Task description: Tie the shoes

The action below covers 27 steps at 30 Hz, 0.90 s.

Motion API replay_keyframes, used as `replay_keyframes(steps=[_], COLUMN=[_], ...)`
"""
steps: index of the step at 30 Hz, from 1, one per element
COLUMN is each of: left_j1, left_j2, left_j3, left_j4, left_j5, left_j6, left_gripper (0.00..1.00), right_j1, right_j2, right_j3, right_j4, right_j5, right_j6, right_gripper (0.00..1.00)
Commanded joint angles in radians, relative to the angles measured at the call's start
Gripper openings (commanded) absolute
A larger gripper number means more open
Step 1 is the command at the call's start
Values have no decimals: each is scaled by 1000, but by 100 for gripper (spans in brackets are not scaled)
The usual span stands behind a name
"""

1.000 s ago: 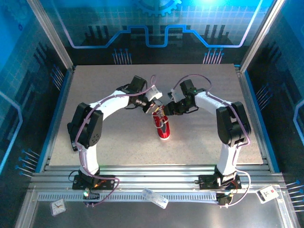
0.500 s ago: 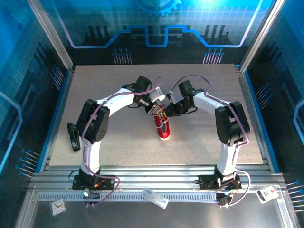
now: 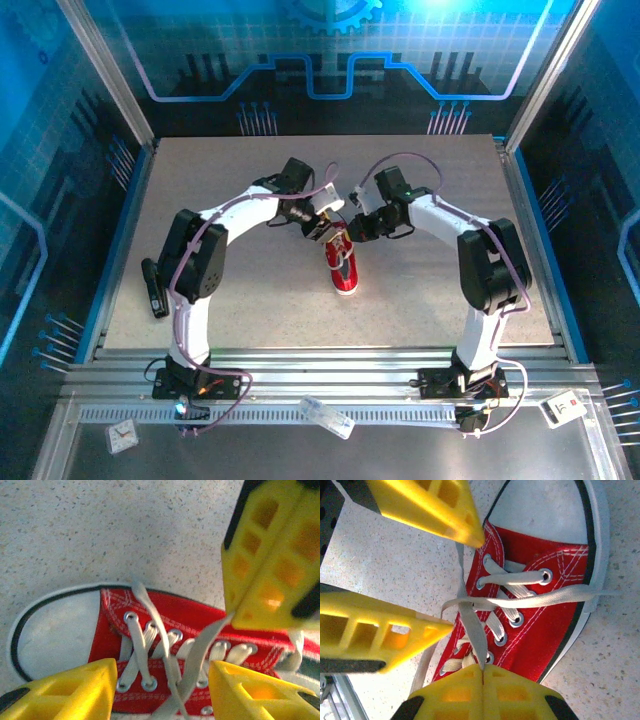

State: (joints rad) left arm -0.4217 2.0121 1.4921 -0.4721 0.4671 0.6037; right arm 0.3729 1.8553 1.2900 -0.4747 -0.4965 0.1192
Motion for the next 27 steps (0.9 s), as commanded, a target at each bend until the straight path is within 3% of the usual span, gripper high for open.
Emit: replay_keyframes(steps=[1,5,16,27], left_j1=[8,6,-20,-59], left_j2=[-86,-99,-11,78], left_j3=[-78,-137,-32,48], left_j4=[65,127,4,-60], left_j5=[53,65,18,-129], left_j6=[110,117,139,168], left_gripper=[50,50,51,51], right_j1=[8,9,5,-7], right_j2=[-31,-20,1,28], right_j3=[-14,-15,-22,-49], right_j4=[39,59,98,155], right_j5=[8,10,16,-13], right_j6=[-15,-6,18,38], right_gripper=[0,0,0,0])
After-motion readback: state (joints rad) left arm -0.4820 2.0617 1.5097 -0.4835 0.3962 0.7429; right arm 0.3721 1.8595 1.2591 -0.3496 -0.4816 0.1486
